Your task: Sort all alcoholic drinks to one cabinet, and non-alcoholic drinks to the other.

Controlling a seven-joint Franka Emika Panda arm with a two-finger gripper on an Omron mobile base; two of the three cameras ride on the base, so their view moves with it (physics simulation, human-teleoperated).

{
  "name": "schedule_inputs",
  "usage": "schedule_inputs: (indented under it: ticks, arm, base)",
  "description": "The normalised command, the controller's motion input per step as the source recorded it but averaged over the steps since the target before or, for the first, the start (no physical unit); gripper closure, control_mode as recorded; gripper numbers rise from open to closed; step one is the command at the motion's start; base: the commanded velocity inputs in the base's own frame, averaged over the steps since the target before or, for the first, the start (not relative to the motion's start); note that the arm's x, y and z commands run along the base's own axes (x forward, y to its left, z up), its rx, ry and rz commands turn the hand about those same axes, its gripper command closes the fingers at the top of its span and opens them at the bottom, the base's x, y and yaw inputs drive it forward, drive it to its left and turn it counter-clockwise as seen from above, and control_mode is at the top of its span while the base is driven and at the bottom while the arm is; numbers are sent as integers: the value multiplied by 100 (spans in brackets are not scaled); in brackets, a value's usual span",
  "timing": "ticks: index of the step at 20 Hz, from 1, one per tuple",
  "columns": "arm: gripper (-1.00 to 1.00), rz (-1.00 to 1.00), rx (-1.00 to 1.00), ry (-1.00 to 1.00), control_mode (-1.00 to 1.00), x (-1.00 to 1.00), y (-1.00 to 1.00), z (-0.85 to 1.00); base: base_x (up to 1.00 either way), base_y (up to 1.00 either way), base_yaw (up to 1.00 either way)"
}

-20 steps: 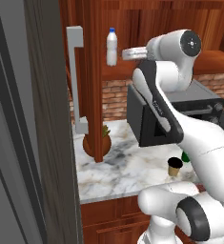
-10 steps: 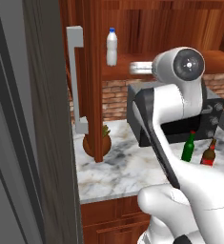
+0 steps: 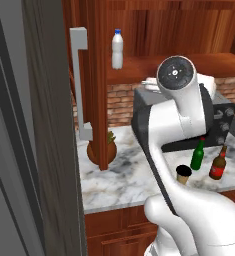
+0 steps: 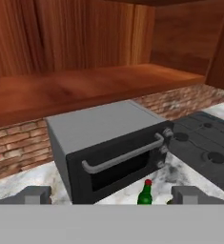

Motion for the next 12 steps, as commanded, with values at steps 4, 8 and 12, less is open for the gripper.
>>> schedule_inputs:
  ticks: [4,8,12]
  arm:
    - [-100,-28,10,12,-100,-10,-7,-30]
    - [-100,-21,13,6,-100,-7,-11,-44]
    - [-100,-19,12,1,-100,-4,-11,-52]
  base:
    - [0,0,0]
    - [0,0,0]
    - [0,0,0]
